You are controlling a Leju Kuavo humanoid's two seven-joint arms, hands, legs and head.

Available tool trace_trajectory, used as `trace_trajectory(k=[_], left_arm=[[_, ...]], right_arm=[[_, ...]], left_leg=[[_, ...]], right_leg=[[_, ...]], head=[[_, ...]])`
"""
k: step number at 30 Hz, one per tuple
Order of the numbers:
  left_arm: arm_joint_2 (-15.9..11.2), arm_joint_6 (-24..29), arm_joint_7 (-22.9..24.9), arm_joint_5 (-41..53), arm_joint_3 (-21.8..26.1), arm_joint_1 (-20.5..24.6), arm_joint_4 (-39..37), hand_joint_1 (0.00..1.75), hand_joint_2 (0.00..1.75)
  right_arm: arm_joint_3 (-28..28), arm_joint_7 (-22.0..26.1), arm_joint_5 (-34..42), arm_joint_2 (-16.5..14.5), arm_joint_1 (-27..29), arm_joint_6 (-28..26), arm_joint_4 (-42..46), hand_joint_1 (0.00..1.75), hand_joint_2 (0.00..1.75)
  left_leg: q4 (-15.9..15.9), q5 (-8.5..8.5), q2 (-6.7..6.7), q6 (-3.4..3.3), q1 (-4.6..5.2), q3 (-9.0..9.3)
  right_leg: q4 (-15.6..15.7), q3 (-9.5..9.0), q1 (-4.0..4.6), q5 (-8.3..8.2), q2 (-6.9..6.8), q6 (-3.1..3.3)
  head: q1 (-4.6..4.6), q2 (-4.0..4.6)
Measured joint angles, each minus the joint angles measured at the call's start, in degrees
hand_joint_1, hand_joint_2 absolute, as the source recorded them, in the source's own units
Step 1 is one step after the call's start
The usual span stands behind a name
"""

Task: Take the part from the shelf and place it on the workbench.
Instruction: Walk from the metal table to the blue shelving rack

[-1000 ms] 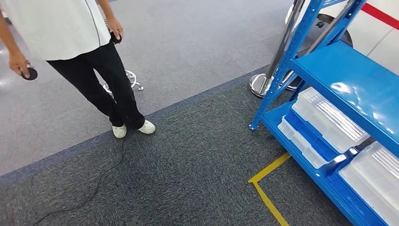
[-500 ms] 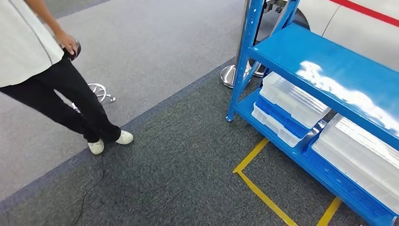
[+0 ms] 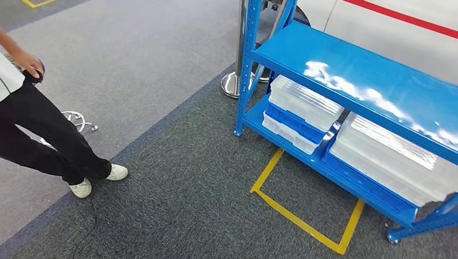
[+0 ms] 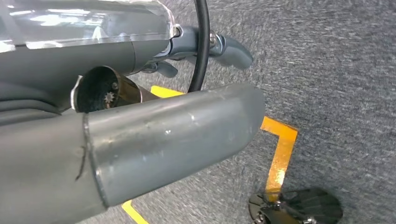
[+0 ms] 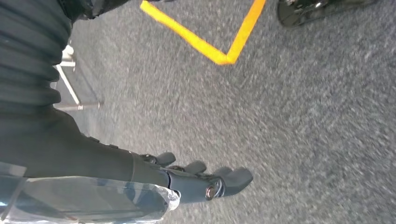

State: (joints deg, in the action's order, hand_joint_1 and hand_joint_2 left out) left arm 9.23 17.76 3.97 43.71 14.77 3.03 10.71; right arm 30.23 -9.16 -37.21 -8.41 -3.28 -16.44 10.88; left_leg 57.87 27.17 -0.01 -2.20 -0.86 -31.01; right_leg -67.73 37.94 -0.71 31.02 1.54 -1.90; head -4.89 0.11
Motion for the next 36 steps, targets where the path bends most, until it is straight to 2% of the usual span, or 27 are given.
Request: trace_trajectory(k=[1,2,3,4,5,7,9,11,13,15,16,17,18,19,20,22,24,26,27,29,30,31,32,33,34,35,36], left_arm=[[-0.01,-0.01,0.02,0.0,0.02,-0.13,0.0,0.0,0.0],[-0.02,-0.01,0.04,0.0,0.05,-0.22,0.0,0.0,0.0],[-0.02,-0.01,0.03,0.0,0.09,-0.25,0.0,0.0,0.0],[-0.02,-0.01,0.0,0.0,0.12,-0.21,0.0,0.0,0.0],[-0.01,-0.01,-0.04,0.0,0.15,-0.15,0.0,0.0,0.0],[0.01,0.0,-0.1,0.0,0.22,-0.07,0.0,0.0,0.0],[0.01,0.01,-0.15,0.01,0.31,0.01,0.0,0.0,0.0],[0.01,0.01,-0.18,0.01,0.36,0.2,0.01,0.0,0.0],[0.0,0.04,-0.21,0.01,0.37,0.32,0.02,0.0,0.0],[-0.03,0.09,-0.21,0.02,0.38,0.2,0.02,0.0,0.0],[-0.04,0.1,-0.16,0.02,0.39,0.06,0.02,0.0,0.0],[-0.06,0.1,-0.1,0.03,0.39,-0.08,0.02,0.0,0.0],[-0.08,0.1,-0.03,0.05,0.4,-0.2,0.02,0.0,0.0],[-0.08,0.1,0.03,0.09,0.4,-0.25,0.02,0.0,0.0],[-0.08,0.1,0.06,0.13,0.4,-0.25,0.02,0.0,0.0],[-0.15,0.1,0.1,0.19,0.4,-0.3,0.02,0.0,0.0],[-0.25,0.08,0.14,0.25,0.42,-0.3,0.01,0.0,0.0],[-0.27,0.02,0.15,0.5,0.43,-0.17,0.01,0.0,0.0],[-0.3,-0.01,0.16,0.64,0.44,-0.1,0.02,0.0,0.0],[-0.38,-0.07,0.15,0.85,0.47,-0.04,0.02,0.0,0.0],[-0.42,-0.11,0.16,0.87,0.49,-0.08,0.02,0.0,0.0],[-0.43,-0.16,0.19,0.88,0.5,-0.17,0.02,0.0,0.0],[-0.44,-0.2,0.24,0.88,0.5,-0.27,0.02,0.0,0.0],[-0.45,-0.23,0.3,0.88,0.51,-0.34,0.02,0.0,0.0],[-0.46,-0.23,0.34,0.88,0.51,-0.35,0.02,0.0,0.0],[-0.46,-0.23,0.36,0.88,0.51,-0.33,0.02,0.0,0.0],[-0.45,-0.23,0.36,0.88,0.51,-0.3,0.02,0.0,0.0]], right_arm=[[0.0,0.0,-0.01,-0.01,-0.09,0.01,0.0,0.0,1.75],[0.0,0.0,-0.04,-0.01,-0.13,0.01,0.0,0.0,1.75],[0.0,0.0,-0.08,0.0,-0.11,0.01,0.0,0.0,1.75],[0.01,0.0,-0.13,0.01,-0.06,0.01,0.0,0.0,1.75],[0.01,-0.01,-0.18,0.04,-0.02,0.01,0.0,0.0,1.75],[0.02,-0.01,-0.29,0.09,-0.12,0.01,0.0,0.0,1.75],[0.02,0.0,-0.4,0.11,-0.24,0.01,0.0,0.0,1.75],[0.02,-0.01,-0.46,0.1,-0.1,0.01,0.0,0.0,1.75],[0.02,-0.01,-0.52,0.04,-0.03,0.01,0.0,0.0,1.75],[0.02,-0.02,-0.57,-0.01,-0.14,0.01,0.0,0.0,1.75],[0.02,-0.02,-0.6,0.0,-0.18,0.03,0.0,0.0,1.75],[0.02,-0.02,-0.62,0.0,-0.19,0.05,0.0,0.0,1.75],[0.02,-0.02,-0.64,0.0,-0.18,0.11,0.0,0.0,1.75],[0.02,-0.02,-0.67,-0.01,-0.17,0.2,0.0,0.0,1.75],[0.02,-0.02,-0.71,-0.03,-0.16,0.29,0.0,0.0,1.75],[0.02,-0.02,-0.84,-0.14,-0.17,0.52,0.0,0.0,1.75],[0.02,-0.02,-0.98,-0.23,-0.17,0.66,0.0,0.0,1.75],[0.03,-0.02,-1.11,-0.23,0.06,0.68,0.0,0.0,1.75],[0.03,-0.02,-1.16,-0.21,0.23,0.67,0.0,0.0,1.75],[0.04,-0.02,-1.26,-0.17,0.3,0.67,0.0,0.0,1.75],[0.04,-0.02,-1.3,-0.16,0.2,0.67,0.0,0.0,1.75],[0.03,-0.02,-1.34,-0.17,0.09,0.68,0.0,0.0,1.75],[0.03,-0.02,-1.37,-0.18,0.0,0.68,0.0,0.0,1.75],[0.03,-0.02,-1.38,-0.19,-0.02,0.68,0.0,0.0,1.75],[0.03,-0.02,-1.39,-0.2,0.02,0.68,0.0,0.0,1.75],[0.04,-0.02,-1.39,-0.19,0.06,0.68,0.0,0.0,1.75],[0.04,-0.02,-1.39,-0.19,0.09,0.68,0.0,0.0,1.75]], left_leg=[[0.03,0.05,-0.87,-0.12,0.1,-0.05],[0.06,0.12,-1.72,-0.14,0.16,-0.07],[0.1,0.2,-2.54,-0.12,0.2,-0.06],[0.14,0.3,-3.25,-0.02,0.22,0.01],[0.18,0.43,-3.92,0.11,0.23,0.13],[0.3,0.8,-5.11,0.56,0.44,0.45],[0.29,1.08,-6.14,1.15,0.67,0.77],[0.18,1.28,-6.75,1.82,0.69,1.17],[1.81,2.74,-4.7,2.44,0.55,0.79],[7.75,6.29,-1.65,2.76,0.36,-1.81],[11.69,8.07,-0.96,2.84,0.31,-3.69],[14.85,9.05,-0.71,2.92,0.27,-5.28],[16.23,8.89,-0.62,2.96,0.24,-6.09],[15.44,7.59,-0.54,2.94,0.2,-5.91],[12.5,5.42,-0.21,2.86,0.14,-4.72],[4.85,1.73,2.27,2.55,-0.07,-1.65],[1.1,0.81,4.23,2.24,-0.08,-0.27],[0.71,0.8,3.53,1.74,-0.01,-0.1],[0.4,0.59,2.86,1.31,-0.09,0.08],[-0.29,0.16,1.37,0.49,-0.37,0.35],[-0.41,0.11,0.52,0.23,-0.28,0.42],[-0.44,0.14,-0.33,0.09,-0.2,0.42],[-0.42,0.23,-1.28,0.06,-0.11,0.43],[-0.41,0.34,-2.17,0.06,-0.05,0.48],[-0.4,0.47,-2.99,0.13,-0.03,0.58],[-0.39,0.63,-3.72,0.25,-0.03,0.76],[-0.39,0.82,-4.39,0.43,-0.02,1.03]], right_leg=[[-3.63,1.77,-0.1,1.64,-0.72,-0.2],[-6.11,2.94,-0.19,2.38,-1.03,-0.34],[-6.73,3.15,-0.25,2.08,-1.24,-0.42],[-5.05,2.16,-0.26,0.73,-1.52,-0.41],[-1.45,0.14,-0.21,-1.23,-2.13,-0.29],[5.9,-3.74,0.24,-3.8,-4.25,0.4],[8.47,-4.85,0.75,-4.1,-5.01,1.21],[8.73,-4.86,0.65,-4.34,-3.73,1.89],[9.27,-5.15,0.21,-4.69,-2.63,2.63],[9.48,-5.19,0.0,-4.92,-1.48,3.17],[9.41,-5.08,0.01,-4.95,-0.76,3.3],[9.31,-5.0,0.03,-4.95,0.07,3.34],[9.18,-4.96,0.04,-4.92,0.92,3.34],[9.05,-4.97,0.03,-4.9,1.79,3.3],[8.91,-5.01,0.02,-4.84,2.64,3.22],[8.5,-4.84,0.0,-4.69,4.21,2.89],[8.21,-4.3,-0.06,-4.71,5.58,2.2],[8.36,-3.91,-0.15,-4.96,6.73,1.3],[8.18,-3.74,-0.11,-4.87,6.27,0.99],[5.33,-2.32,0.07,-3.08,3.19,0.6],[2.15,-0.75,0.08,-1.34,1.15,0.45],[-1.65,1.18,0.02,0.47,-0.12,0.23],[-5.11,2.95,-0.09,1.73,-0.76,0.0],[-6.99,3.92,-0.19,1.98,-1.07,-0.17],[-6.65,3.73,-0.26,1.11,-1.31,-0.25],[-4.02,2.31,-0.27,-0.62,-1.76,-0.21],[0.09,0.06,-0.19,-2.6,-2.81,0.0]], head=[[0.01,0.0],[0.0,0.0],[0.01,0.0],[-0.01,0.0],[-0.01,0.0],[0.01,0.0],[0.05,0.0],[0.07,0.0],[0.11,0.0],[0.19,0.0],[0.22,0.0],[0.22,0.0],[0.22,0.0],[0.22,0.0],[0.21,0.0],[0.2,0.0],[0.21,0.0],[0.21,0.0],[0.21,0.0],[-0.03,0.0],[-0.14,0.0],[-0.25,0.0],[-0.25,0.0],[-0.25,0.0],[-0.25,0.0],[-0.26,0.0],[-0.26,0.0]])
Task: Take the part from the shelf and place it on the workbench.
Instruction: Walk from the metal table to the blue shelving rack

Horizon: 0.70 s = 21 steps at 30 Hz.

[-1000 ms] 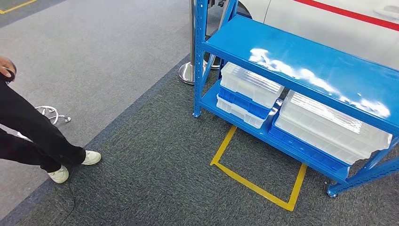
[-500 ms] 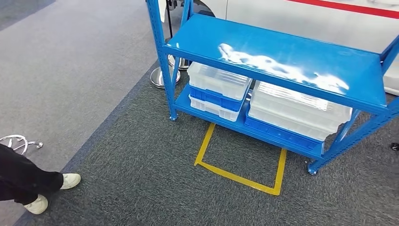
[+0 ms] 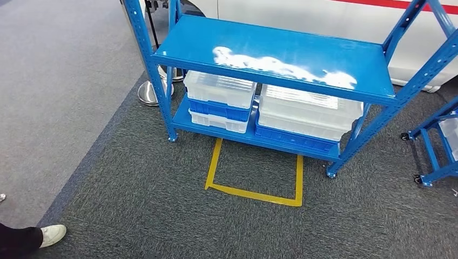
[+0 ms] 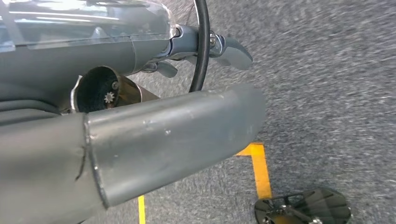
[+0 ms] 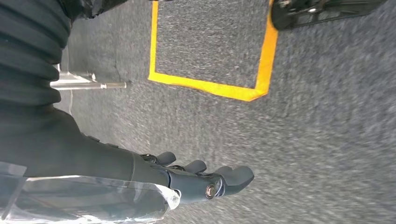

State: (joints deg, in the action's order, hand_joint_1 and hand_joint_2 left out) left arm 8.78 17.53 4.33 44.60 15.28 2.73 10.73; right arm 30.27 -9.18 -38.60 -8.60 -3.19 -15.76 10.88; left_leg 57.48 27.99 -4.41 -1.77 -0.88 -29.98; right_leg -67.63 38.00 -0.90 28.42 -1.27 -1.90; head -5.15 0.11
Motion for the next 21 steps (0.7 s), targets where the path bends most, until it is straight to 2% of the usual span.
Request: trace_trajectory(k=[2,3,5,6,7,8,10,11,12,13,14,15,16,17,19,21], left_arm=[[0.0,-0.01,0.0,0.0,0.01,0.01,0.0,0.0,0.0],[-0.01,-0.01,0.0,-0.01,0.02,0.07,0.0,0.0,0.0],[0.01,-0.02,-0.01,-0.03,0.04,0.32,0.01,0.0,0.0],[0.03,-0.01,-0.02,-0.03,0.04,0.45,0.01,0.0,0.0],[0.04,0.0,-0.04,-0.02,0.05,0.53,0.02,0.0,0.0],[0.05,0.01,-0.05,-0.02,0.06,0.55,0.02,0.0,0.0],[0.04,0.01,-0.06,-0.01,0.16,0.39,0.02,0.0,0.0],[0.03,0.0,-0.05,-0.01,0.22,0.24,0.01,0.0,0.0],[0.03,0.0,-0.05,-0.02,0.27,0.09,0.01,0.0,0.0],[0.03,0.0,-0.04,-0.02,0.31,-0.01,0.0,0.0,0.0],[0.02,0.01,-0.04,-0.02,0.32,-0.06,0.0,0.0,0.0],[0.02,0.01,-0.04,-0.02,0.33,-0.05,0.0,0.0,0.0],[-0.01,0.01,-0.04,-0.01,0.36,-0.07,0.0,0.0,0.0],[-0.03,0.02,-0.03,-0.02,0.39,-0.09,0.0,0.0,0.0],[-0.06,-0.01,0.06,0.0,0.47,-0.01,0.0,0.0,0.0],[-0.05,-0.02,0.2,0.09,0.54,0.23,0.0,0.0,0.0]], right_arm=[[0.0,0.0,-0.01,0.01,-0.15,-0.01,0.0,0.0,1.75],[0.0,0.0,-0.01,0.0,-0.24,-0.01,0.0,0.0,1.75],[0.01,0.0,-0.02,-0.01,-0.22,-0.01,0.0,0.0,1.75],[0.02,0.0,-0.02,-0.04,-0.14,-0.01,0.0,0.0,1.75],[0.02,0.0,-0.02,-0.07,-0.11,-0.01,0.0,0.0,1.75],[0.03,0.0,-0.03,-0.1,-0.13,-0.02,0.0,0.0,1.75],[0.04,0.0,-0.04,-0.12,-0.24,-0.01,0.0,0.0,1.75],[0.05,0.0,-0.04,-0.12,-0.27,-0.01,0.0,0.0,1.75],[0.06,0.0,-0.05,-0.12,-0.28,0.0,0.0,0.0,1.75],[0.07,0.0,-0.07,-0.12,-0.26,0.01,0.0,0.0,1.75],[0.08,0.0,-0.1,-0.12,-0.24,0.01,0.0,0.0,1.75],[0.08,0.0,-0.14,-0.12,-0.24,0.01,0.0,0.0,1.75],[0.09,0.0,-0.2,-0.13,-0.24,0.01,0.0,0.0,1.75],[0.09,0.05,-0.31,-0.13,-0.29,0.01,0.0,0.0,1.75],[0.09,0.21,-0.81,-0.14,-0.25,0.02,0.0,0.0,1.75],[0.09,0.18,-1.34,-0.11,0.03,0.08,-0.01,0.0,1.75]], left_leg=[[0.05,0.48,-1.2,0.62,0.25,0.47],[0.06,0.69,-1.75,0.95,0.36,0.68],[-0.1,0.92,-2.84,1.58,0.49,1.13],[0.02,1.18,-2.83,1.89,0.42,1.36],[0.73,1.85,-1.95,2.16,0.35,1.27],[2.5,3.11,-0.51,2.43,0.26,0.63],[9.37,6.83,2.67,2.8,0.09,-2.53],[13.1,8.28,3.38,2.94,0.07,-4.4],[15.56,8.73,3.66,3.01,0.06,-5.74],[16.0,7.97,3.78,3.02,0.05,-6.22],[14.1,6.08,3.96,2.96,0.04,-5.63],[10.55,3.61,4.57,2.83,0.0,-4.29],[6.8,1.73,5.88,2.63,-0.04,-2.84],[3.63,0.54,7.1,2.41,-0.13,-1.66],[1.13,0.32,8.63,1.95,-0.04,-0.91],[0.73,0.07,7.93,1.25,-0.06,-0.77]], right_leg=[[6.82,-3.61,0.6,-2.23,-2.24,0.84],[8.3,-4.3,0.89,-2.41,-2.79,1.3],[8.68,-4.2,1.11,-2.3,-1.79,2.05],[8.92,-4.34,0.97,-2.42,-1.14,2.39],[9.23,-4.54,0.76,-2.59,-0.51,2.77],[9.55,-4.73,0.5,-2.8,0.12,3.14],[9.75,-4.83,0.23,-2.96,1.49,3.6],[9.7,-4.79,0.24,-2.95,2.32,3.67],[9.61,-4.79,0.26,-2.92,3.22,3.71],[9.45,-4.8,0.27,-2.87,4.13,3.68],[9.24,-4.82,0.25,-2.79,5.03,3.6],[8.98,-4.82,0.23,-2.66,5.88,3.46],[8.68,-4.74,0.27,-2.51,6.65,3.24],[8.35,-4.56,0.3,-2.38,7.34,2.98],[8.04,-4.09,0.25,-2.38,8.36,2.3],[8.08,-3.8,0.07,-2.5,8.78,1.56]], head=[[0.03,0.0],[0.07,0.0],[0.12,0.0],[0.11,0.0],[0.16,0.0],[0.24,0.0],[0.39,0.0],[0.43,0.0],[0.42,0.0],[0.43,0.0],[0.43,0.0],[0.43,0.0],[0.42,0.0],[0.4,0.0],[0.4,0.0],[0.42,0.0]])
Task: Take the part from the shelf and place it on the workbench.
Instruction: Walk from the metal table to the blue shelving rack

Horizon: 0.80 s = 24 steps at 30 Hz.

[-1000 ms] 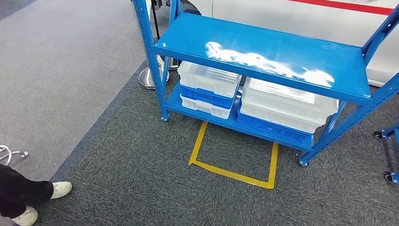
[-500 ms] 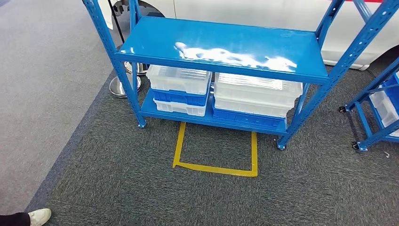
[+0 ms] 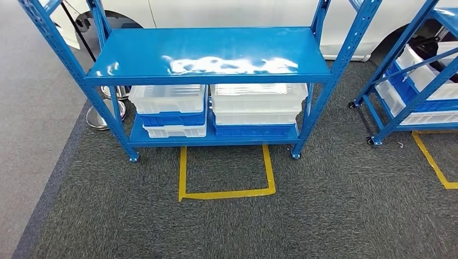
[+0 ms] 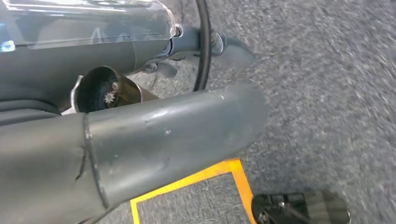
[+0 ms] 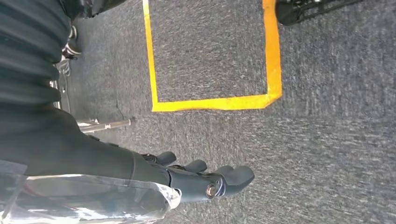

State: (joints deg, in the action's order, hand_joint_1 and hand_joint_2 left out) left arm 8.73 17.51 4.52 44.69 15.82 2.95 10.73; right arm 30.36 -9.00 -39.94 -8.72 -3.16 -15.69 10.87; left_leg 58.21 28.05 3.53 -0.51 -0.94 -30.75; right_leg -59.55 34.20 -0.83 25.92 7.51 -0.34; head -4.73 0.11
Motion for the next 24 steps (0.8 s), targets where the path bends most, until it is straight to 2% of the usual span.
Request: trace_trajectory(k=[1,2,4,5,6,7,8,10,12,13,16,20,24], left_arm=[[0.0,0.01,0.07,0.04,0.04,0.06,0.0,0.0,0.44],[0.0,0.04,0.13,0.07,0.08,0.05,0.0,0.0,0.87],[-0.01,0.16,0.36,0.08,0.18,-0.13,0.0,0.0,1.75],[-0.02,0.24,0.49,0.08,0.25,-0.27,0.0,0.0,1.75],[-0.02,0.32,0.68,0.08,0.33,-0.38,0.0,0.0,1.75],[-0.02,0.38,0.84,0.08,0.4,-0.45,0.0,0.0,1.75],[0.0,0.43,0.98,0.08,0.47,-0.44,0.0,0.0,1.75],[0.05,0.49,1.17,0.08,0.58,-0.38,0.0,0.0,1.75],[0.08,0.54,1.25,0.08,0.67,-0.31,0.0,0.0,1.75],[0.08,0.55,1.31,0.08,0.72,-0.28,0.0,0.0,1.75],[0.08,0.55,1.56,0.05,0.81,-0.22,0.0,0.0,1.75],[0.08,0.54,1.74,0.03,0.84,-0.22,0.0,0.0,1.75],[0.08,0.54,1.92,-0.06,0.84,-0.22,0.0,0.0,1.75]], right_arm=[[0.0,-0.16,-0.14,0.02,0.12,0.03,-0.01,0.0,1.75],[0.0,-0.38,-0.22,0.04,0.14,0.05,-0.01,0.0,1.75],[0.0,-0.85,-0.33,0.04,-0.06,0.05,-0.01,0.0,1.75],[-0.01,-1.02,-0.37,0.02,-0.17,0.05,-0.01,0.0,1.75],[-0.01,-1.11,-0.4,-0.01,-0.23,0.05,-0.01,0.0,1.75],[-0.02,-1.12,-0.43,-0.02,-0.24,0.07,-0.01,0.0,1.75],[-0.02,-1.12,-0.45,-0.03,-0.21,0.09,0.0,0.0,1.75],[-0.01,-1.12,-0.45,-0.02,-0.18,0.15,0.01,0.0,1.75],[-0.01,-1.12,-0.46,-0.02,-0.25,0.21,0.01,0.0,1.75],[-0.02,-1.11,-0.48,-0.05,-0.3,0.23,0.01,0.0,1.75],[-0.02,-1.09,-0.6,-0.14,-0.28,0.32,0.01,0.0,1.75],[0.0,-1.08,-0.77,-0.11,-0.29,0.44,0.01,0.0,1.75],[-0.02,-0.95,-1.06,-0.11,-0.29,0.74,0.01,0.0,1.75]], left_leg=[[-0.26,-0.23,-0.43,-0.48,-0.11,0.16],[-0.54,-0.48,-0.9,-0.89,-0.23,0.3],[-0.77,-0.66,-1.91,-1.35,-0.21,0.34],[-0.75,-0.63,-2.46,-1.4,-0.13,0.31],[-0.72,-0.57,-2.97,-1.41,-0.08,0.3],[-0.7,-0.51,-3.37,-1.39,-0.06,0.32],[-0.68,-0.43,-3.63,-1.31,-0.05,0.38],[-0.63,-0.23,-3.93,-1.01,-0.04,0.59],[-0.52,0.05,-4.11,-0.48,0.17,0.7],[-0.49,0.23,-4.17,-0.53,0.3,0.7],[-0.61,0.42,-4.2,-0.87,0.42,0.8],[-1.06,0.19,-4.19,-0.1,0.28,1.03],[-1.2,0.14,-4.18,0.15,0.2,1.11]], right_leg=[[-0.47,0.22,0.06,0.38,-0.9,-0.3],[-1.93,0.9,0.11,1.4,-2.38,-0.54],[-8.06,3.82,0.15,4.88,-5.76,-0.97],[-11.82,5.67,0.06,6.52,-6.57,-1.16],[-14.52,6.97,-0.04,7.31,-6.95,-1.32],[-15.39,7.34,-0.14,7.05,-7.12,-1.42],[-13.91,6.48,-0.21,5.73,-7.21,-1.43],[-6.21,2.32,-0.24,2.24,-7.45,-1.12],[-0.39,-0.61,0.03,0.6,-7.61,-0.52],[0.53,-1.01,0.11,0.67,-7.62,-0.32],[0.67,-1.13,0.16,0.65,-7.48,-0.1],[0.58,-1.12,0.36,0.82,-7.47,0.34],[0.49,-1.12,0.47,0.93,-7.47,0.54]], head=[[-0.06,0.0],[-0.14,0.0],[-0.3,0.0],[-0.32,0.0],[-0.32,0.0],[-0.31,0.0],[-0.32,0.0],[-0.33,0.0],[-0.3,0.0],[-0.26,0.0],[-0.18,0.0],[-0.16,0.0],[-0.16,0.0]])
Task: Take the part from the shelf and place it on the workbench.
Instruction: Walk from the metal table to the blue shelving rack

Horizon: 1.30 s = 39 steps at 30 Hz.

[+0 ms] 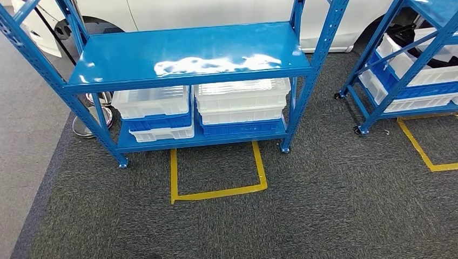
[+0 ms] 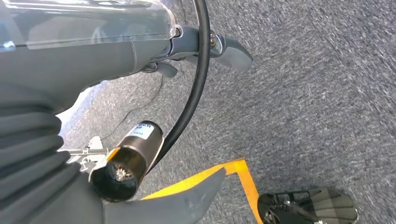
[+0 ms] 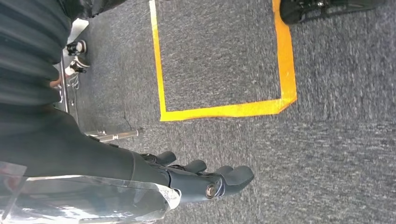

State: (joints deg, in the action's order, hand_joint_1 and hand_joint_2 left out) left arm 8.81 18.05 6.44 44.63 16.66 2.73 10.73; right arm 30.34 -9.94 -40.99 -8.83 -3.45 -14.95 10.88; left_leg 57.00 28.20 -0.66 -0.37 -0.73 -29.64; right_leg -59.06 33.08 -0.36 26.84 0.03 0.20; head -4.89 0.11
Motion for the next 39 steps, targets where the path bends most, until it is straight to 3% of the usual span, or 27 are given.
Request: trace_trajectory(k=[6,9,11,13,16,17,18,20,21,23,25,27,28,30,31,32,33,34,36,38,39], left_arm=[[0.0,0.0,0.07,-0.08,0.32,-0.01,0.0,0.0,1.75],[-0.02,0.0,0.1,-0.05,0.47,0.0,0.0,0.0,1.75],[0.04,0.0,0.1,-0.03,0.52,0.02,0.0,0.0,1.75],[0.11,0.0,0.07,0.05,0.61,0.07,0.0,0.0,1.75],[0.11,0.0,0.05,0.13,0.83,0.07,0.0,0.0,1.75],[0.11,0.0,0.05,0.12,0.87,0.03,0.0,0.0,1.75],[0.11,0.0,0.06,0.13,0.9,0.0,0.0,0.0,1.75],[0.13,0.0,0.07,0.12,0.92,0.0,0.0,0.0,1.75],[0.12,0.01,0.07,0.13,0.93,0.07,0.0,0.0,1.75],[0.09,0.03,0.08,0.13,0.95,0.16,0.0,0.0,1.75],[0.09,0.05,0.09,0.13,0.96,0.16,0.0,0.0,1.75],[0.09,0.04,0.09,0.13,0.96,0.15,0.0,0.0,1.75],[0.09,0.04,0.09,0.13,0.97,0.18,0.0,0.0,1.75],[0.1,0.04,0.09,0.13,0.98,0.25,0.0,0.0,1.75],[0.11,0.04,0.09,0.13,0.98,0.24,0.0,0.0,1.75],[0.11,0.04,0.1,0.13,0.99,0.16,0.0,0.0,1.75],[0.11,0.04,0.1,0.13,1.02,0.07,0.0,0.0,1.75],[0.1,0.04,0.11,0.13,1.05,0.0,0.0,0.0,1.75],[0.04,0.04,0.12,0.13,1.14,0.03,0.0,0.0,1.75],[-0.04,0.04,0.13,0.13,1.25,0.14,0.0,0.0,1.75],[-0.05,0.04,0.14,0.13,1.29,0.08,0.0,0.0,1.75]], right_arm=[[-0.17,1.97,-1.28,0.0,0.03,0.64,0.0,0.0,1.75],[-0.43,1.93,-1.85,-0.04,0.04,0.88,-0.01,0.0,1.75],[-0.58,1.88,-2.02,-0.03,0.02,0.91,0.01,0.0,1.75],[-0.64,1.85,-2.07,0.03,0.01,0.9,0.01,0.0,1.75],[-0.67,1.75,-2.09,0.07,0.06,0.93,0.0,0.0,1.75],[-0.67,1.72,-2.09,0.07,0.11,0.95,0.0,0.0,1.75],[-0.68,1.68,-2.09,0.08,0.15,0.96,0.0,0.0,1.75],[-0.68,1.61,-2.09,0.13,0.21,0.99,0.0,0.0,1.75],[-0.68,1.57,-2.09,0.14,0.24,1.02,-0.02,0.0,1.75],[-0.68,1.56,-2.09,0.13,0.19,1.13,-0.05,0.0,1.75],[-0.68,1.55,-2.1,0.14,0.03,1.21,-0.06,0.0,1.75],[-0.67,1.51,-2.11,0.16,0.03,1.21,-0.05,0.0,1.75],[-0.67,1.49,-2.11,0.17,0.08,1.21,-0.04,0.0,1.75],[-0.68,1.47,-2.11,0.16,0.16,1.22,-0.05,0.0,1.75],[-0.68,1.47,-2.11,0.16,0.18,1.22,-0.06,0.0,1.75],[-0.67,1.47,-2.11,0.15,0.19,1.22,-0.07,0.0,1.75],[-0.67,1.47,-2.11,0.15,0.18,1.22,-0.06,0.0,1.75],[-0.67,1.47,-2.11,0.15,0.15,1.22,-0.05,0.0,1.75],[-0.67,1.47,-2.11,0.1,0.14,1.23,-0.05,0.0,1.75],[-0.66,1.66,-2.1,0.01,0.07,1.24,-0.06,0.0,1.75],[-0.66,1.81,-2.08,-0.03,0.0,1.25,-0.07,0.0,1.75]], left_leg=[[0.01,0.06,0.0,0.43,0.0,0.07],[0.16,0.11,0.03,-0.27,0.25,-0.03],[-1.37,-0.72,0.07,-0.81,-0.08,0.84],[-3.21,-1.76,0.16,-1.11,-0.6,1.87],[-3.48,-1.99,0.63,-1.12,-0.78,1.88],[-3.31,-1.88,0.96,-0.99,-0.88,1.87],[-3.03,-1.69,1.39,-0.72,-1.07,1.86],[-2.08,-1.03,2.36,0.24,-1.57,1.68],[-1.42,-0.61,2.77,0.85,-1.66,1.45],[-0.7,-0.11,3.3,1.78,-1.61,0.93],[-0.75,-0.08,3.69,2.41,-1.74,0.8],[0.82,1.02,2.94,2.74,-1.94,0.18],[3.41,2.55,2.31,2.73,-1.92,-1.0],[11.49,6.47,1.43,2.54,-1.66,-4.92],[15.21,7.76,1.38,2.39,-1.5,-6.81],[17.15,7.92,1.36,2.15,-1.32,-7.86],[16.91,6.95,1.3,1.78,-1.1,-7.87],[14.31,4.98,1.05,1.23,-0.79,-6.75],[6.56,1.1,-0.23,-0.14,0.08,-3.22],[2.04,-0.36,-1.33,-0.84,0.78,-1.36],[1.5,-0.35,-1.42,-0.61,0.86,-1.26]], right_leg=[[-0.04,-0.02,0.03,0.02,0.0,0.04],[0.39,-0.2,-0.34,-0.27,-0.11,-0.35],[0.68,-0.53,-0.17,-0.25,-0.25,-0.76],[-2.09,0.51,-0.06,1.75,-0.24,-1.17],[-11.67,5.02,-0.75,6.14,-0.12,-1.93],[-12.88,5.61,-1.07,6.04,-0.12,-2.22],[-11.78,5.07,-1.4,4.79,-0.09,-2.51],[-5.17,1.7,-2.07,1.33,0.75,-3.13],[-2.16,0.19,-2.13,0.36,1.43,-3.14],[-0.1,-0.81,-2.01,0.51,2.19,-2.48],[-0.41,-0.59,-1.75,0.62,1.49,-1.29],[-0.36,-0.58,-1.6,0.61,0.67,-0.22],[-0.27,-0.58,-1.52,0.59,0.18,0.23],[-0.27,-0.54,-1.07,0.72,-0.85,0.8],[-0.29,-0.56,-0.78,0.8,-1.38,0.96],[-0.3,-0.63,-0.5,0.89,-1.88,1.11],[-0.31,-0.76,-0.24,0.98,-2.34,1.23],[-0.32,-0.95,-0.01,1.08,-2.8,1.33],[-0.35,-1.28,0.41,1.32,-3.57,1.31],[-0.42,-1.26,0.63,1.44,-4.17,0.97],[-0.5,-1.15,0.76,1.51,-4.36,0.94]], head=[[-0.01,0.0],[0.0,0.0],[-0.03,0.0],[-0.09,0.0],[-0.11,0.0],[-0.11,0.0],[-0.1,0.0],[-0.13,0.0],[-0.21,0.0],[-0.27,0.0],[-0.25,0.0],[-0.21,0.0],[-0.17,0.0],[-0.13,0.0],[-0.13,0.0],[-0.13,0.0],[-0.13,0.0],[-0.13,0.0],[-0.16,0.0],[-0.2,0.0],[-0.21,0.0]])
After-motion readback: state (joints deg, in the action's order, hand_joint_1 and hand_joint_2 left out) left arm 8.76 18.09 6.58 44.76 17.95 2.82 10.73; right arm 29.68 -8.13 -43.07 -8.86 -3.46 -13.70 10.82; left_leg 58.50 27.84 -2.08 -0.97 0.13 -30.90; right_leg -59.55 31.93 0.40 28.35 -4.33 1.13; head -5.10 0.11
